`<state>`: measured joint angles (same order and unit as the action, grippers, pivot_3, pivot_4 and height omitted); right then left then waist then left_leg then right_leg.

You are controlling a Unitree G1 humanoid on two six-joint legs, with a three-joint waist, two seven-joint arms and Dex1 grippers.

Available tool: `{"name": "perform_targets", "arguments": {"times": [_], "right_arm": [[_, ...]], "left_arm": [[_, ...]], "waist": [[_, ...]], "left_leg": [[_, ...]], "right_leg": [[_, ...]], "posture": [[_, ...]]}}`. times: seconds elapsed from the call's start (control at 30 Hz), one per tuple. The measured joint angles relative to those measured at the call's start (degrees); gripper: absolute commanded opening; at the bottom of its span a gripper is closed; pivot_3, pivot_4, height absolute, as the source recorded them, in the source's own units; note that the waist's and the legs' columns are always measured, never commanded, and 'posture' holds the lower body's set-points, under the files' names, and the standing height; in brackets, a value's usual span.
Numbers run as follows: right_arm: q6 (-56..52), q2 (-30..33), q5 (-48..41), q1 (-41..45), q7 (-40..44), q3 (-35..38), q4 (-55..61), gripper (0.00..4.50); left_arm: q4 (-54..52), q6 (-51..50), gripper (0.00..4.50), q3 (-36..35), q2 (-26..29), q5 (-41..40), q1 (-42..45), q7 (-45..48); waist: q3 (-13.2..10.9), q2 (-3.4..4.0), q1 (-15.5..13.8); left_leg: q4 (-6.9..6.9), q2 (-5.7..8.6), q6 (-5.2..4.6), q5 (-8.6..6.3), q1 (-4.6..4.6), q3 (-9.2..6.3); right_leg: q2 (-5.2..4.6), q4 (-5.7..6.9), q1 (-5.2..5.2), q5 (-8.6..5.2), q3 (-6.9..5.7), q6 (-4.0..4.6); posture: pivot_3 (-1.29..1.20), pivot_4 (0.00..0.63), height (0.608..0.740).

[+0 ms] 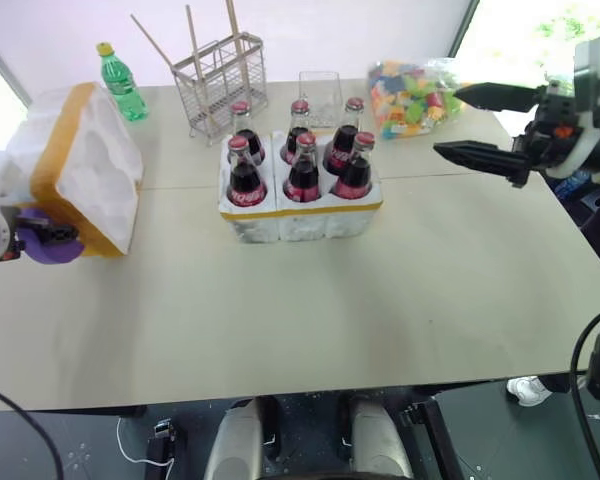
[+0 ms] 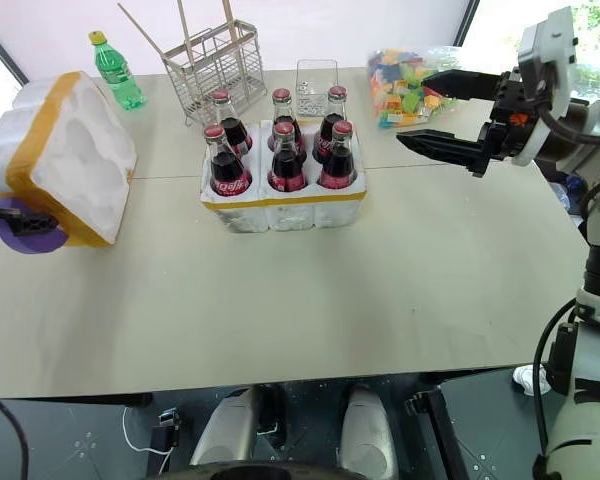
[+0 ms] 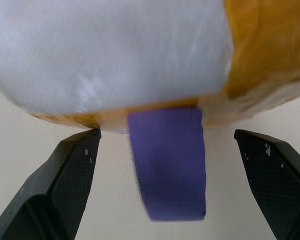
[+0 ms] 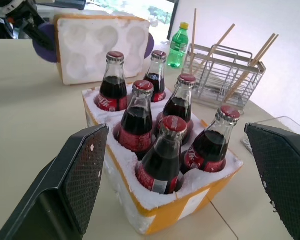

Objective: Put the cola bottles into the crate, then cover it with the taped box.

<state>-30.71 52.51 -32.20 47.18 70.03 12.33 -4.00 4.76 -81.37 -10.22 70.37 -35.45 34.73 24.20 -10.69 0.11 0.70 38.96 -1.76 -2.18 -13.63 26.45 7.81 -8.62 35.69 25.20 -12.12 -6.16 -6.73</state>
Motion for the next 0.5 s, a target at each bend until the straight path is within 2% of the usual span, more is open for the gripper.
{"name": "perform_targets", "arguments": {"times": [0.13, 0.4, 0.5], "right_arm": [[-2.2, 0.4, -2.4, 1.4, -1.8, 1.8, 1.7, 4.46], [-4.4, 1.1, -5.0, 2.2, -3.6, 2.8, 4.5, 4.46], [-4.3, 0.9, -5.1, 1.1, -4.2, 2.8, 5.2, 4.50]], "left_arm": [[3.5, 1.0, 4.50, 4.5, -1.5, 2.0, 3.4, 2.8], [6.6, 2.1, 4.50, 7.3, -3.4, 5.7, 5.0, 6.0], [8.6, 3.4, 3.66, 8.4, -3.7, 7.8, 7.3, 6.6]], "waist": [[0.0, -0.01, -0.1], [0.0, -0.05, -0.2], [0.0, -0.08, -0.2]], "left_leg": [[0.05, 0.00, -0.05, 0.02, 0.01, -0.02], [0.10, -0.01, -0.07, 0.02, 0.01, -0.08], [0.11, 0.00, -0.08, 0.03, 0.00, -0.08]], "right_leg": [[-0.01, 0.03, -0.01, 0.00, 0.00, 0.00], [-0.02, 0.08, -0.01, 0.00, 0.00, 0.00], [-0.03, 0.12, -0.02, 0.00, 0.00, 0.00]], "posture": [[0.00, 0.150, 0.736], [0.00, 0.150, 0.736], [0.00, 0.150, 0.736]]}}
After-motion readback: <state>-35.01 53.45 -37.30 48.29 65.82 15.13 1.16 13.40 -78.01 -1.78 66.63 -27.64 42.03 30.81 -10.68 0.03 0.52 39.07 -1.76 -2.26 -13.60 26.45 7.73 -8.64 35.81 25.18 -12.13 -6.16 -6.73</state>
